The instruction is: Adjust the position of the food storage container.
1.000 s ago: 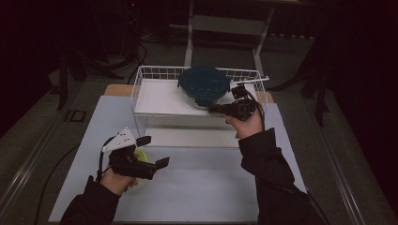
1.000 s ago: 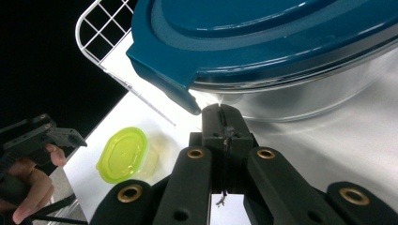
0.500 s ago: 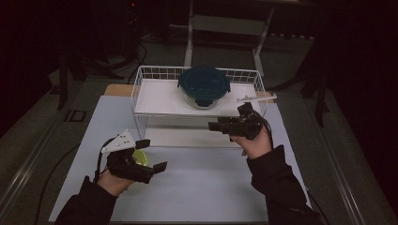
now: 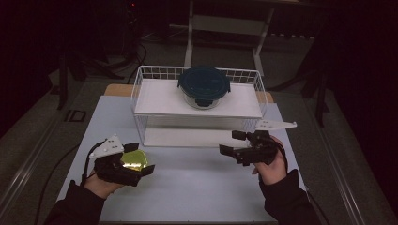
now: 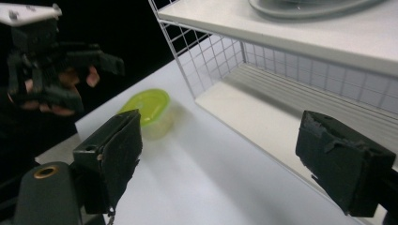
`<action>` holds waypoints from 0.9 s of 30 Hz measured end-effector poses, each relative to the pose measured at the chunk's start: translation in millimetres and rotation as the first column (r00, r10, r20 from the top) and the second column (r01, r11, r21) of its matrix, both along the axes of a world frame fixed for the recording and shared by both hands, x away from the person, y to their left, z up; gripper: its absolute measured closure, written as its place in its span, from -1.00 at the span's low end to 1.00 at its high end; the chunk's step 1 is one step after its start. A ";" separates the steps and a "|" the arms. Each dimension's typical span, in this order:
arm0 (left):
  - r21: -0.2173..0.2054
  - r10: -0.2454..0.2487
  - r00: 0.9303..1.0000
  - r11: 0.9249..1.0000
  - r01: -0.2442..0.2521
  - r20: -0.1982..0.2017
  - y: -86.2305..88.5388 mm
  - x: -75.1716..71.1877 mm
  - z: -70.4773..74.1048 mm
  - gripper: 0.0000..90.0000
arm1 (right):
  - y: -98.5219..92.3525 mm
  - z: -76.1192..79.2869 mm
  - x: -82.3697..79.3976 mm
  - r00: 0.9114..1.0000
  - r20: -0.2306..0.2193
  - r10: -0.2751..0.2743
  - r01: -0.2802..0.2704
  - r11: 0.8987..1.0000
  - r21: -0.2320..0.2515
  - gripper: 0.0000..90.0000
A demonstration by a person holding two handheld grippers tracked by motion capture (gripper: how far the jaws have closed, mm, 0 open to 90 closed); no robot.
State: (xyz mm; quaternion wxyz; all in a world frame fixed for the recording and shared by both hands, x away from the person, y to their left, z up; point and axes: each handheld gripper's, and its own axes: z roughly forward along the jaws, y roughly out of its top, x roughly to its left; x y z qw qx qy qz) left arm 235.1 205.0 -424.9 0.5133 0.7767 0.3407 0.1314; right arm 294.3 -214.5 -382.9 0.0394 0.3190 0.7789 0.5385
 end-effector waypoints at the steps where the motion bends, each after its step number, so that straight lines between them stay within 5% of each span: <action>1: -0.001 0.001 1.000 1.000 -0.001 0.002 2.9 -0.6 -0.1 -0.91 | -2.4 -1.5 -3.3 1.000 0.007 -0.005 0.005 1.000 0.004 -0.68; 8: 0.018 0.041 0.999 0.999 -0.042 0.006 30.7 -8.2 -1.8 -0.75 | -17.3 -15.2 -19.9 1.000 0.027 -0.015 0.015 1.000 0.003 -0.67; 16: 0.001 0.094 0.995 0.996 -0.094 -0.030 69.7 -16.0 -13.6 -0.20 | -34.6 -36.4 -34.7 0.999 0.022 -0.038 0.037 0.999 0.037 -0.67; 27: 0.006 0.162 0.982 0.987 -0.162 -0.096 102.6 -17.9 -40.1 0.35 | -56.0 -35.6 -42.5 0.997 0.046 -0.061 0.060 0.998 0.034 -0.67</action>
